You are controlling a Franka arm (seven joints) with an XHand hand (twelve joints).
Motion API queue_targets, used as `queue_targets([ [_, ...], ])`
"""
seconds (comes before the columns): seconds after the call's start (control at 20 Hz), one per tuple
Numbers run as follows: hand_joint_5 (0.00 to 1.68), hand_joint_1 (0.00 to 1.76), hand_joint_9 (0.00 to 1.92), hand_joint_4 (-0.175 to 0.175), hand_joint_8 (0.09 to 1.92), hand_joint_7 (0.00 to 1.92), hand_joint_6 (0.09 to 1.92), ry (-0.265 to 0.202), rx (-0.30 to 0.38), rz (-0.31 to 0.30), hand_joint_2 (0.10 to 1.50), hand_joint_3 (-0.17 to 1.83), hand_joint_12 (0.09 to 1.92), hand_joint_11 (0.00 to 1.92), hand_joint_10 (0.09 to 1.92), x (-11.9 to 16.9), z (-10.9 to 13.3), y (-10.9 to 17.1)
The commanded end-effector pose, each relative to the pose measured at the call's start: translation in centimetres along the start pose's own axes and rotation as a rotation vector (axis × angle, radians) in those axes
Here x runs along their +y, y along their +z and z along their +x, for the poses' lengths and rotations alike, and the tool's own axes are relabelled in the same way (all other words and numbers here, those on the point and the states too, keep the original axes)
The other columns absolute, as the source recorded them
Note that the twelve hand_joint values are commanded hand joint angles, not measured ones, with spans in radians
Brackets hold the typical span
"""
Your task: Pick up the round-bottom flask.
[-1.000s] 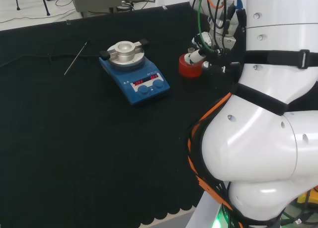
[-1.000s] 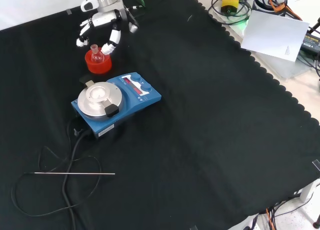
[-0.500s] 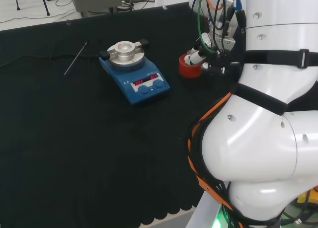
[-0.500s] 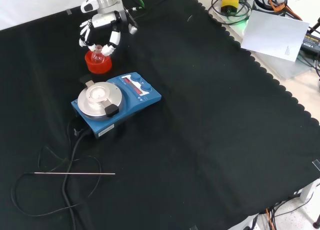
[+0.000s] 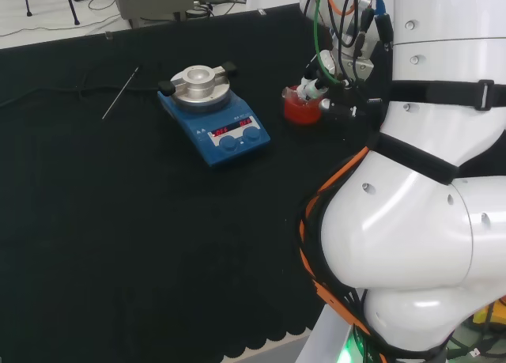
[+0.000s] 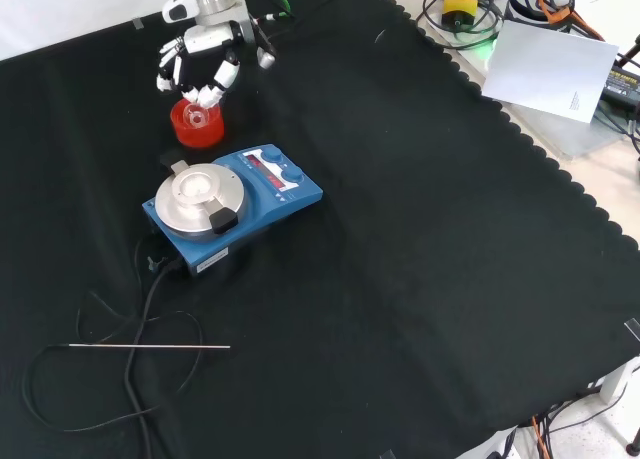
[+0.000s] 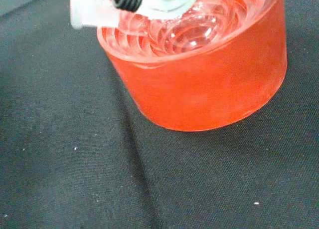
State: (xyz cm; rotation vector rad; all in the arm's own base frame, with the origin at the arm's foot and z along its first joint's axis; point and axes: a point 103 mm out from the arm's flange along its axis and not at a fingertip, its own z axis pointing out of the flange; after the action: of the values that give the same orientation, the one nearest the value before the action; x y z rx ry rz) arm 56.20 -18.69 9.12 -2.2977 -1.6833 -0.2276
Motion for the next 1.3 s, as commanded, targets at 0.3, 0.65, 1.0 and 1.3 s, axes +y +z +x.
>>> queue_targets([
  [0.3, 0.66, 0.99, 0.54, -0.021, 0.67, 0.37, 0.93, -0.115, -0.042, 0.045, 0.55, 0.74, 1.33, 0.16, 0.65, -0.1, 0.6, -0.7],
  [0.65, 0.53, 1.02, 0.48, -0.024, 0.67, 0.31, 0.89, -0.163, -0.067, 0.059, 0.51, 0.78, 1.34, 0.10, 0.66, -0.9, 1.4, -1.0],
  [1.0, 0.53, 1.02, 0.47, -0.023, 0.67, 0.30, 0.87, -0.192, -0.079, 0.093, 0.50, 0.79, 1.34, 0.10, 0.67, -1.0, 1.9, 0.1],
  [1.3, 0.54, 1.02, 0.47, -0.021, 0.67, 0.30, 0.87, -0.190, -0.085, 0.105, 0.49, 0.80, 1.34, 0.10, 0.67, -0.6, 1.8, 0.7],
])
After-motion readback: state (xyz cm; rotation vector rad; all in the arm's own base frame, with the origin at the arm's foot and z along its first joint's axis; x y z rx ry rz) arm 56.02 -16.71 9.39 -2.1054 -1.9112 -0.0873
